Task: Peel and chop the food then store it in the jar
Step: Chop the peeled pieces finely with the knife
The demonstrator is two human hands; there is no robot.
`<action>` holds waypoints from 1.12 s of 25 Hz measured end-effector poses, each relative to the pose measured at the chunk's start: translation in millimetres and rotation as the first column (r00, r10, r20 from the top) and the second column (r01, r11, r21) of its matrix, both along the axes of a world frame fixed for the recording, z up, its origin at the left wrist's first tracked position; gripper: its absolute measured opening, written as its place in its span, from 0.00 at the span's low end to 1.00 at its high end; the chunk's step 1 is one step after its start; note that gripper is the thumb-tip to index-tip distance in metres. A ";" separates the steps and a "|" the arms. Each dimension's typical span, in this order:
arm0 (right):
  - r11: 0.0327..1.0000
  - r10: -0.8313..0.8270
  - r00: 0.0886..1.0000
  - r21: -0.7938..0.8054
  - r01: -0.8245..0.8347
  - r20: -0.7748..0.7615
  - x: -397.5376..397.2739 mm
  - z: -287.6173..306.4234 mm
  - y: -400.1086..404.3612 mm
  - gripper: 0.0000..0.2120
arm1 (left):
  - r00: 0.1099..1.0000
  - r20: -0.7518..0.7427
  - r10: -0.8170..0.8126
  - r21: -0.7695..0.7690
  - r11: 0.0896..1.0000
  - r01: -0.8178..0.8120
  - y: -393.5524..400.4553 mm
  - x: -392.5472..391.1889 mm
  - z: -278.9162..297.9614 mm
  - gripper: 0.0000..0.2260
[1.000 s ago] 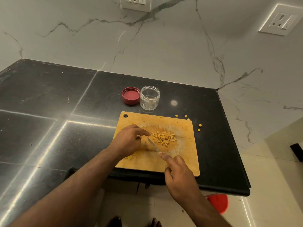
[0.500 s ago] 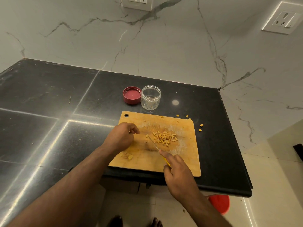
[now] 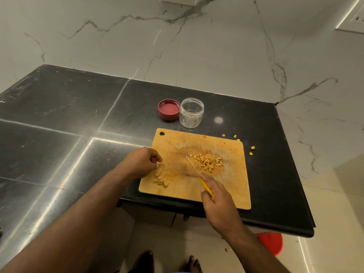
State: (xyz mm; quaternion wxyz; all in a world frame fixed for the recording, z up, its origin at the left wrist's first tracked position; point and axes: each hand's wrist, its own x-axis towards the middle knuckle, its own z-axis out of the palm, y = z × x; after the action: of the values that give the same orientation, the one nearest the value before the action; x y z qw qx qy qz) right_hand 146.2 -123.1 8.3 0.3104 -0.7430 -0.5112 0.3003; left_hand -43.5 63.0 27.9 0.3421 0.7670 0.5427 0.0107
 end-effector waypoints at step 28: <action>0.997 -0.074 0.995 0.000 0.074 -0.070 11.3 -1.5 -16.0 0.21 | 0.977 0.206 0.046 0.012 0.999 -0.049 -25.4 48.4 -2.5 0.06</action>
State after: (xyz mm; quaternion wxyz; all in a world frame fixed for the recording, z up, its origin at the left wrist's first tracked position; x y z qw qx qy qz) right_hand 157.5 -139.1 6.7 0.3399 -0.7502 -0.4725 0.3138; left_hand 4.8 37.6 25.3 0.3896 0.7514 0.5225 0.1026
